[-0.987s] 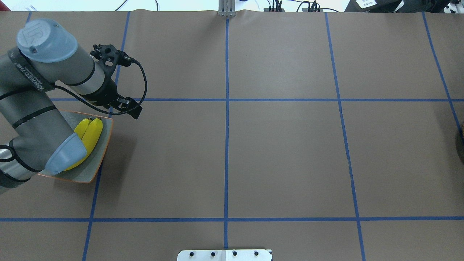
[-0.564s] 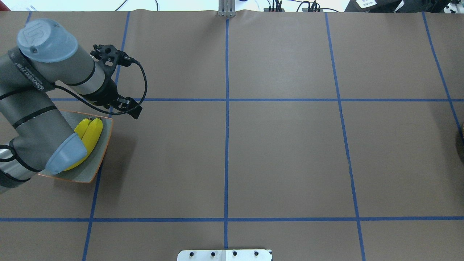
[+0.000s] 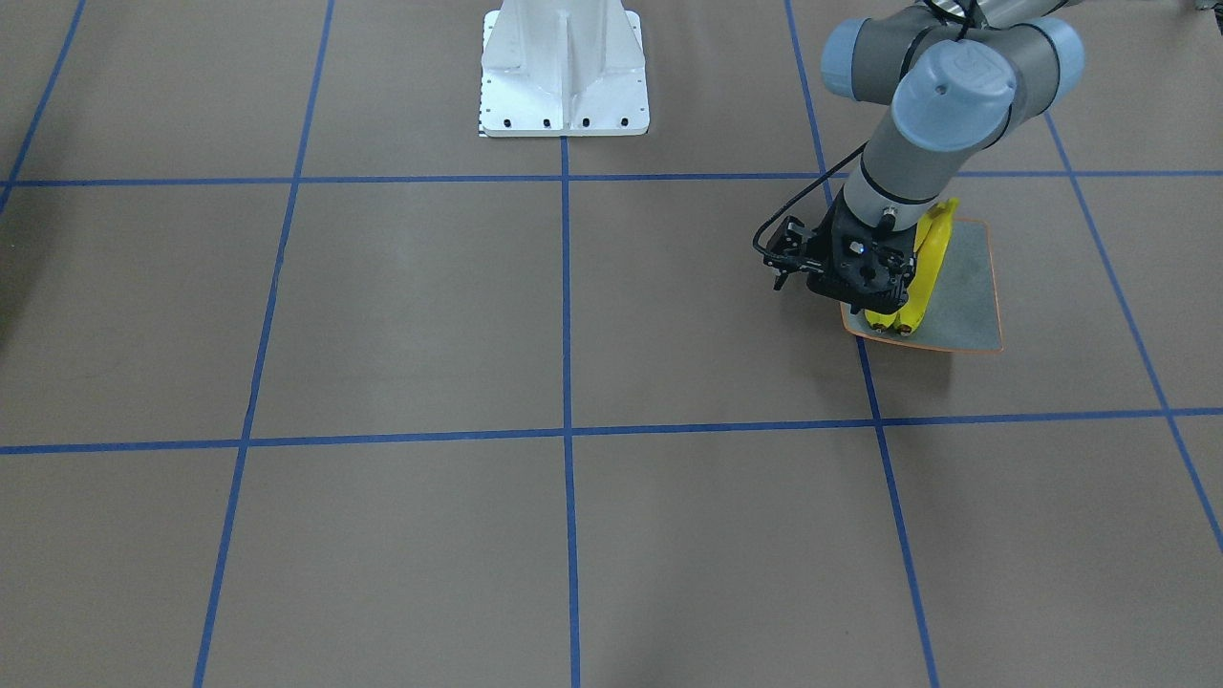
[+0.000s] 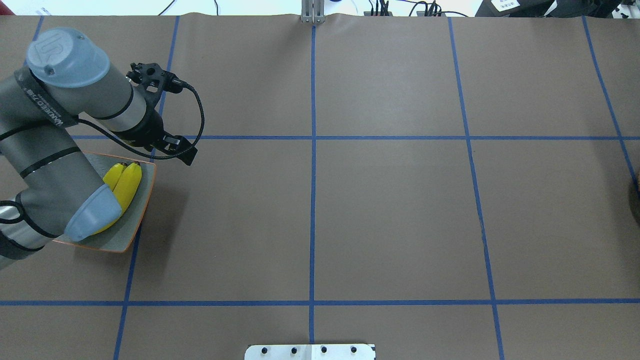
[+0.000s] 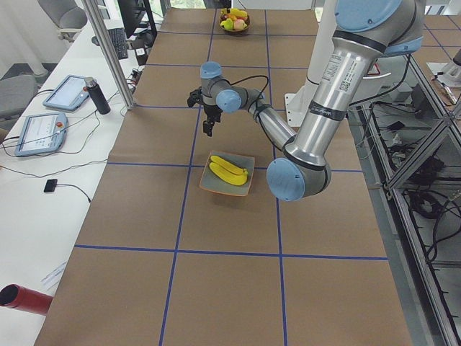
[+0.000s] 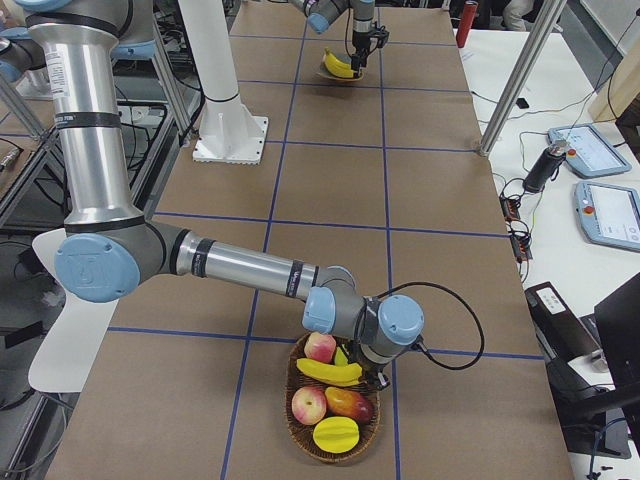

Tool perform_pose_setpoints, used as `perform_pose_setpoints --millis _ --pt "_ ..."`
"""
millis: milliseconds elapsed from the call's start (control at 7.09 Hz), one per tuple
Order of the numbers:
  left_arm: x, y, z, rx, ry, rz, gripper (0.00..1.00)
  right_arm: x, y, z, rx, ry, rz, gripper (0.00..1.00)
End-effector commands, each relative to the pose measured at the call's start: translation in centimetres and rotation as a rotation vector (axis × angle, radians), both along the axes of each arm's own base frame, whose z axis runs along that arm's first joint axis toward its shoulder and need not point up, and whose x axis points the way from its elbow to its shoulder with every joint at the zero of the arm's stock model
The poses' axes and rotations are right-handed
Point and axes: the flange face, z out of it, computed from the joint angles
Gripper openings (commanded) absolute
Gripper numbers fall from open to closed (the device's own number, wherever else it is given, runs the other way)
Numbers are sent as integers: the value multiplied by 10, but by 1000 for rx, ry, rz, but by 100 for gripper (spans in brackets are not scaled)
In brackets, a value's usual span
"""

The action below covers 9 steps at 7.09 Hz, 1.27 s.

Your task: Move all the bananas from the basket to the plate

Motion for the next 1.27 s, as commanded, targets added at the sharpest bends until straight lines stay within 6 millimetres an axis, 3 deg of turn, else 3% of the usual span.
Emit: perform_pose_setpoints --millis 0,282,423,846,1128 --pt "6 -5 9 4 4 2 100 44 -24 -63 -65 -19 86 0" --pt "9 -8 14 9 9 2 100 48 -36 -147 -136 -43 177 0" --pt "9 -8 15 8 8 2 100 47 -39 -189 -216 -34 344 0" --pt "9 -8 8 14 17 -1 100 -15 -68 -313 -410 -56 649 0" --pt "11 -11 -4 -41 34 -61 100 -48 -83 -341 -462 -173 831 0"
